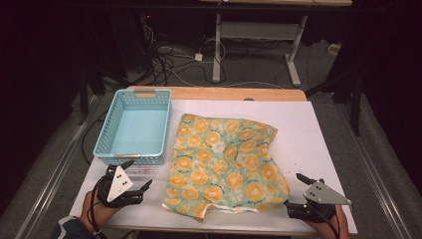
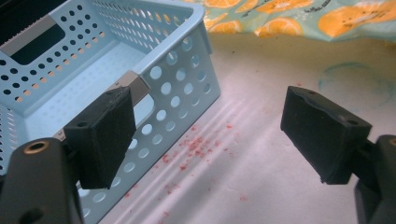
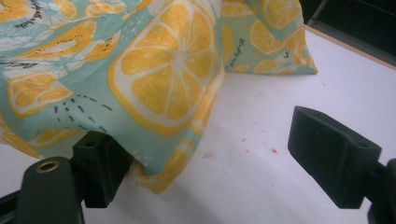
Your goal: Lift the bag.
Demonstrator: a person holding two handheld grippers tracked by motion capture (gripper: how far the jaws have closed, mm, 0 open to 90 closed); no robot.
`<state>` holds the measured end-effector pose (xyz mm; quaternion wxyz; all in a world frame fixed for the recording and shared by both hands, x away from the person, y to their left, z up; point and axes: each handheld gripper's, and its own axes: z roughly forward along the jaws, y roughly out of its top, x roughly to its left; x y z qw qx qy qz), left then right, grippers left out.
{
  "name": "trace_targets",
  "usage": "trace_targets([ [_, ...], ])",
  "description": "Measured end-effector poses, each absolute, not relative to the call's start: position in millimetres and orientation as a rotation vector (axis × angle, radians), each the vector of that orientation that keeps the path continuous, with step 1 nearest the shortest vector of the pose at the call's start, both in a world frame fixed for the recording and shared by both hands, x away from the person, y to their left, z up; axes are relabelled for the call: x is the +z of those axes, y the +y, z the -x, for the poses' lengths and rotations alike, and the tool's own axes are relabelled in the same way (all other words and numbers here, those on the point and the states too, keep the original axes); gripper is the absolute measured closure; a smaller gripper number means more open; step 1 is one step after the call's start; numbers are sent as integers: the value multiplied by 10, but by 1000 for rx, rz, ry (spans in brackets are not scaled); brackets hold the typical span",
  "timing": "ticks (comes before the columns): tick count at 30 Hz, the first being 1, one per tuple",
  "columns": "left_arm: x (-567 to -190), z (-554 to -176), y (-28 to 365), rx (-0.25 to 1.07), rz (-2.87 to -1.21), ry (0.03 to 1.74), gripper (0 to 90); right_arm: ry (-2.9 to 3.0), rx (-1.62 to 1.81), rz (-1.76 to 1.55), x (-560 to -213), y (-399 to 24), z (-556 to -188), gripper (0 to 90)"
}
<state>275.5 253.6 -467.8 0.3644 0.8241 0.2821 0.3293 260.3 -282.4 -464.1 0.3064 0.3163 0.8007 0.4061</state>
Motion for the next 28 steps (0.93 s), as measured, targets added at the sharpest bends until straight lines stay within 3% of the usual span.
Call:
trace_targets([
  [28,-4694,-2809,2471,830,-2147,714,175,2114,1079,-835,-4646,-2843,-2630,177],
])
